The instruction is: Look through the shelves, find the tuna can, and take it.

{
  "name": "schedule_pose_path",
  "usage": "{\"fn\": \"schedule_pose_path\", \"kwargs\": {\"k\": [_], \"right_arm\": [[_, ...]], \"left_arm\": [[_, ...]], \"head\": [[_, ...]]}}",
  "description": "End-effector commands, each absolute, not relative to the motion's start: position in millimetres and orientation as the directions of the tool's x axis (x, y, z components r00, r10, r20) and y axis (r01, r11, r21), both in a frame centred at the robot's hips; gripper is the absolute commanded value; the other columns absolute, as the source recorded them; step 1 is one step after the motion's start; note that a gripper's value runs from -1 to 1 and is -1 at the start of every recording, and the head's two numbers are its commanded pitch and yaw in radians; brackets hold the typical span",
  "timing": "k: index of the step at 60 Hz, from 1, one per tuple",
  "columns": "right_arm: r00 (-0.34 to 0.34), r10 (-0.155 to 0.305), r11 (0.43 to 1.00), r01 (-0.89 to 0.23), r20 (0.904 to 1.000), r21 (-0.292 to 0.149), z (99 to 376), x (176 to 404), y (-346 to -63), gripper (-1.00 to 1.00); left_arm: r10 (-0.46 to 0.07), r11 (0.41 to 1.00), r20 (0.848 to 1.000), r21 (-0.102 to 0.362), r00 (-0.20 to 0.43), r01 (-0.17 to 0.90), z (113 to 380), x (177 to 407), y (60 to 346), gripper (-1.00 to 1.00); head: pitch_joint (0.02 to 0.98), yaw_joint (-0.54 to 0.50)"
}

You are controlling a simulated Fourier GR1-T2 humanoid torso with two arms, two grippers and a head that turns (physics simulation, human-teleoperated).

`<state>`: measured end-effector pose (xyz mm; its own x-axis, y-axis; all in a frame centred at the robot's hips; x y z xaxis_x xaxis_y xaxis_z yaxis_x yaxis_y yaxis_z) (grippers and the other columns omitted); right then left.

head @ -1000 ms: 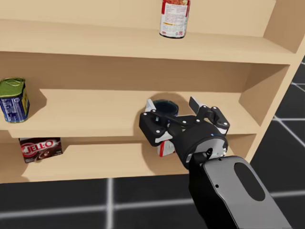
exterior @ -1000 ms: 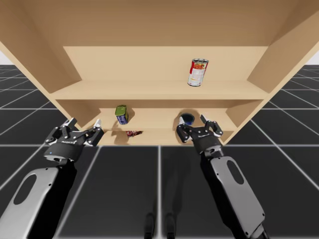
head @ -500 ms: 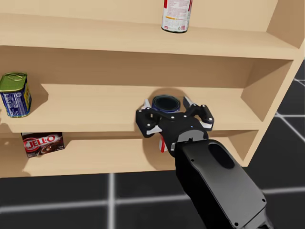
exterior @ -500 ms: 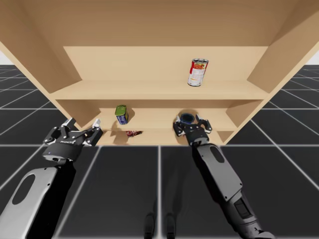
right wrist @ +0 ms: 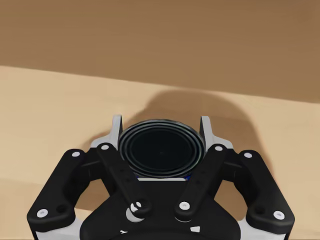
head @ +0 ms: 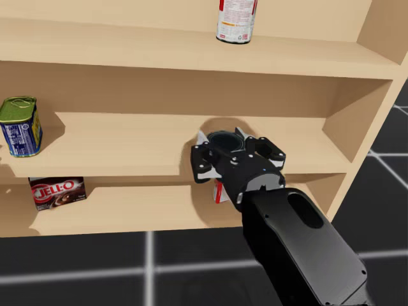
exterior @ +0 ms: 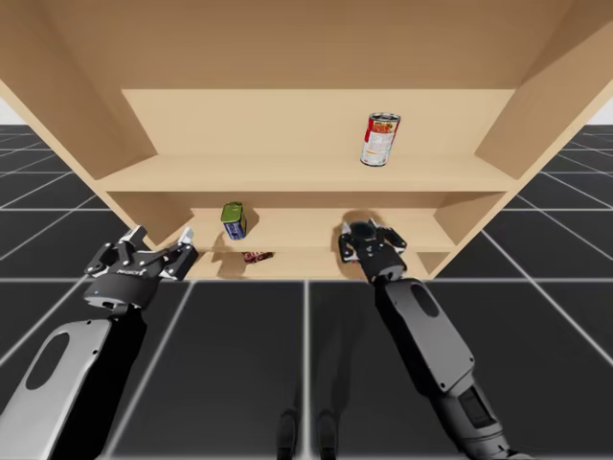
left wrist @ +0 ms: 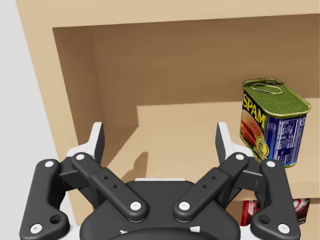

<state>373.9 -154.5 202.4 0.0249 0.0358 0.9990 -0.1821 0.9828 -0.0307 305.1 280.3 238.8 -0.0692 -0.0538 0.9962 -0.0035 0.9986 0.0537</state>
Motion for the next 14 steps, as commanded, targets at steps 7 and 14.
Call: {"fn": "schedule_pose_path", "kwargs": {"k": [7,14], "right_arm": [[-0.041,-0.020,0.996,-0.087,0.9990,0.016,218,313,-193,0.95],[-0.059,-0.051,0.996,-0.083,0.9970,0.046,221,282,-204,0.96]], "left_arm": [[-0.055,0.999,0.996,0.054,-0.069,-0.003,238,307,280,-1.00],[-0.058,0.998,0.996,0.058,-0.069,-0.001,238,307,279,-1.00]], "head": [[0.626,-0.17],[0.627,-0.17]]}}
